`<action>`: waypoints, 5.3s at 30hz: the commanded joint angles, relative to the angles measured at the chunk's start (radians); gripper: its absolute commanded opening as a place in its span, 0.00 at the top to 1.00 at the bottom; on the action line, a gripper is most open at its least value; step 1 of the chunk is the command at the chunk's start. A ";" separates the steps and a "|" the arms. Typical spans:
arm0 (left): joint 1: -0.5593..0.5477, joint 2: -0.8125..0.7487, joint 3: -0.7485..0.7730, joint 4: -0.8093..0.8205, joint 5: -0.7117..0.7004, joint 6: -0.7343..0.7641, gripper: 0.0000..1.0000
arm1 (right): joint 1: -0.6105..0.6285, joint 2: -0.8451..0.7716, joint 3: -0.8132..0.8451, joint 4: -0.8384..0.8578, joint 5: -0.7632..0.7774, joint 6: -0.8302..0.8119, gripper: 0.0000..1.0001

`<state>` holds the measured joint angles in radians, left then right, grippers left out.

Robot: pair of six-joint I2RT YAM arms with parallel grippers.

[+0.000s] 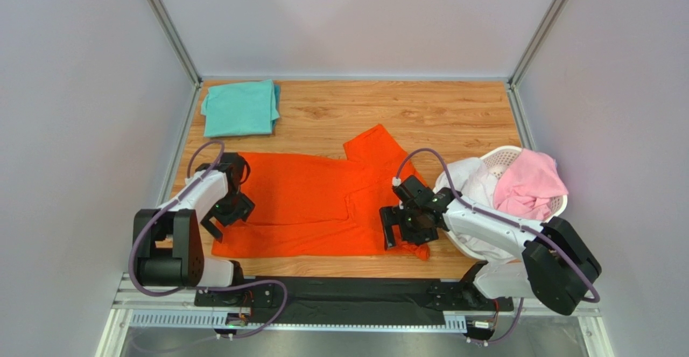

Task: Fold and stack the t-shirts
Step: Fold the tshirt

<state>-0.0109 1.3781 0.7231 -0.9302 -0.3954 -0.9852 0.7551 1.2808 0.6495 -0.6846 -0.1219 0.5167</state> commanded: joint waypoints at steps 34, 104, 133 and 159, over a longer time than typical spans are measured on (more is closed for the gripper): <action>0.115 0.535 0.797 0.172 0.125 0.309 0.16 | -0.141 0.000 0.384 0.076 0.093 -0.207 0.00; 0.117 0.398 0.596 0.191 0.285 0.369 1.00 | -0.338 1.246 1.650 -0.118 0.372 -0.104 0.18; 0.117 0.268 0.477 0.214 0.302 0.355 1.00 | -0.260 0.722 1.064 0.020 0.349 -0.208 1.00; 0.130 0.000 0.228 0.214 0.138 0.293 1.00 | -0.155 -0.055 0.342 -0.066 0.236 -0.199 1.00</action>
<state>0.1074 1.4239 0.9638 -0.7025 -0.2192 -0.6689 0.5903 1.2842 1.0134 -0.7319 0.1673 0.3252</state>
